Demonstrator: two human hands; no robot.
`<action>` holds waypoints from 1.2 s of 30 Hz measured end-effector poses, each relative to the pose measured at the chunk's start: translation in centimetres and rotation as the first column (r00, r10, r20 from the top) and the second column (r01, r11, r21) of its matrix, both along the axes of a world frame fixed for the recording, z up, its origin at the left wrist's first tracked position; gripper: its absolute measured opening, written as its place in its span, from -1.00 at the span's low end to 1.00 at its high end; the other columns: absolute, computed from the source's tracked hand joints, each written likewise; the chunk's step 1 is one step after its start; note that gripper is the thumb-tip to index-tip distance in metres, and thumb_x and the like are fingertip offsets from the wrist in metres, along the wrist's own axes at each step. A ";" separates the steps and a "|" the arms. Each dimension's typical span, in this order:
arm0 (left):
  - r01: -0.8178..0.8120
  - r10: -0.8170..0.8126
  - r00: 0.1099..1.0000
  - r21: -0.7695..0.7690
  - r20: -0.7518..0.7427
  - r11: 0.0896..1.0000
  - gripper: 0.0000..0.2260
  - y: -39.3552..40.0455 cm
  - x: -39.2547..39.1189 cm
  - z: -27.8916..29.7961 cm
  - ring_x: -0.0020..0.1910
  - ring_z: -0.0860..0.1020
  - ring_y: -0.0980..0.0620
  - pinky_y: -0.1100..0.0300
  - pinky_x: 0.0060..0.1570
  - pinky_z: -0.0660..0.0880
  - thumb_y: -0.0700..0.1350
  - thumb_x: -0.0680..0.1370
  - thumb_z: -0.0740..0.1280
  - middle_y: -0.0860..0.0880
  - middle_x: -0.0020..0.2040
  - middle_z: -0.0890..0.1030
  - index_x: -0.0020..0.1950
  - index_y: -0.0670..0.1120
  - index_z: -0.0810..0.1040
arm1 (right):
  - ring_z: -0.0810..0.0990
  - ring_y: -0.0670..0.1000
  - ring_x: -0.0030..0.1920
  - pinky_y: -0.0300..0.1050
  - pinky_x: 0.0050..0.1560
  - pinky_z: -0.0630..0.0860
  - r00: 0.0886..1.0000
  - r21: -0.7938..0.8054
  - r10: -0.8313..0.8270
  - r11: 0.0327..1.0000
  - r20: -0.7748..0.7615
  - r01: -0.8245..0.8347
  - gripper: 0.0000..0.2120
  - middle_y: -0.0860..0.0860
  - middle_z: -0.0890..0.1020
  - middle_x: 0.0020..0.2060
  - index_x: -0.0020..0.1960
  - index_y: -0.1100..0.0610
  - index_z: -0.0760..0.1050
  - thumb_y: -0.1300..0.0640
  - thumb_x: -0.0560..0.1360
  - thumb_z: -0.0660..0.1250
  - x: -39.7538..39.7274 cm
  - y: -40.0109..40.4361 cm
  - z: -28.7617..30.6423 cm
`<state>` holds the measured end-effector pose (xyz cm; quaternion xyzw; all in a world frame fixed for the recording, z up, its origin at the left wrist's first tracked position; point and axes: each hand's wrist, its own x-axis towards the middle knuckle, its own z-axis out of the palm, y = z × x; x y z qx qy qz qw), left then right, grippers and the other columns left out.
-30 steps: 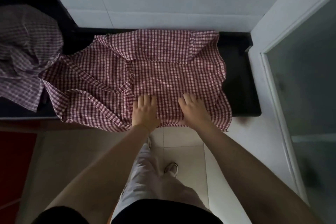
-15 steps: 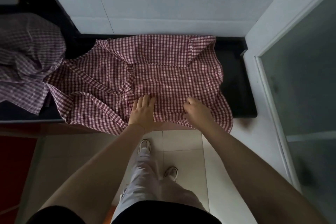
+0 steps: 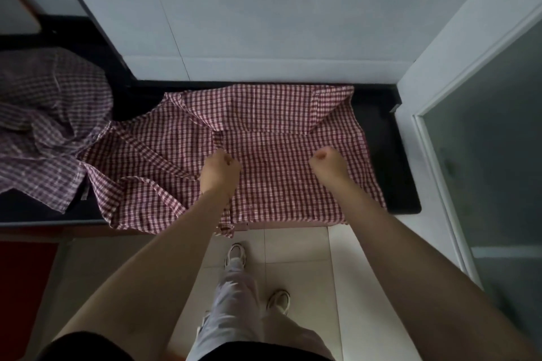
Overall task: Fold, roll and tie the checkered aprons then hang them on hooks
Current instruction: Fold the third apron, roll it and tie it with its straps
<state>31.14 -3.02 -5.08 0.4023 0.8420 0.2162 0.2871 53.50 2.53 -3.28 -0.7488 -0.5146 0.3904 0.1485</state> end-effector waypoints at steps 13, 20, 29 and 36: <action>-0.546 0.609 0.442 -0.341 0.658 0.765 -0.66 11.4 -6.6 -0.3 -0.41 0.47 0.08 0.21 -0.35 0.50 0.13 0.55 0.37 -0.03 -0.31 0.52 0.10 -0.13 0.60 | 0.59 -0.02 -0.05 -0.13 -0.04 0.60 0.647 -0.429 -0.592 0.802 -0.481 0.416 -0.77 0.09 0.61 0.06 0.20 0.23 0.55 0.16 0.58 0.36 -2.2 11.7 -0.4; -0.530 0.592 0.307 -0.383 0.745 0.757 -0.68 12.2 -7.6 1.0 -0.06 0.68 -0.13 0.01 -0.09 0.64 -0.05 0.50 0.41 -0.15 0.04 0.68 0.16 -0.21 0.59 | 0.42 -0.10 -0.37 -0.21 -0.37 0.39 0.631 -0.545 -0.641 0.747 -0.437 0.381 -0.82 -0.01 0.53 -0.36 -0.18 0.13 0.48 0.10 0.58 0.34 -2.7 13.2 2.7; -0.537 0.379 0.097 -0.272 0.920 0.799 -0.85 13.4 -8.0 12.7 -0.18 0.48 -0.09 -0.11 -0.12 0.48 -0.10 0.48 0.18 -0.09 -0.19 0.49 -0.29 -0.06 0.30 | 0.36 0.29 0.38 0.48 0.14 0.37 0.341 -0.482 -0.621 0.774 -0.706 0.411 -0.66 0.07 0.52 0.22 0.39 0.15 0.38 0.07 0.65 0.16 -2.1 15.6 15.4; -0.646 0.046 -0.063 -0.076 0.997 0.759 -0.89 13.5 -6.4 24.3 0.00 0.49 -0.17 -0.26 0.15 0.37 -0.12 0.49 0.19 -0.14 0.00 0.56 -0.17 -0.09 0.47 | 0.46 0.19 0.16 0.34 0.30 0.35 0.022 -0.287 -0.335 0.837 -0.942 0.465 -0.76 0.13 0.51 -0.01 0.17 0.21 0.49 0.18 0.64 0.09 -3.2 15.4 26.5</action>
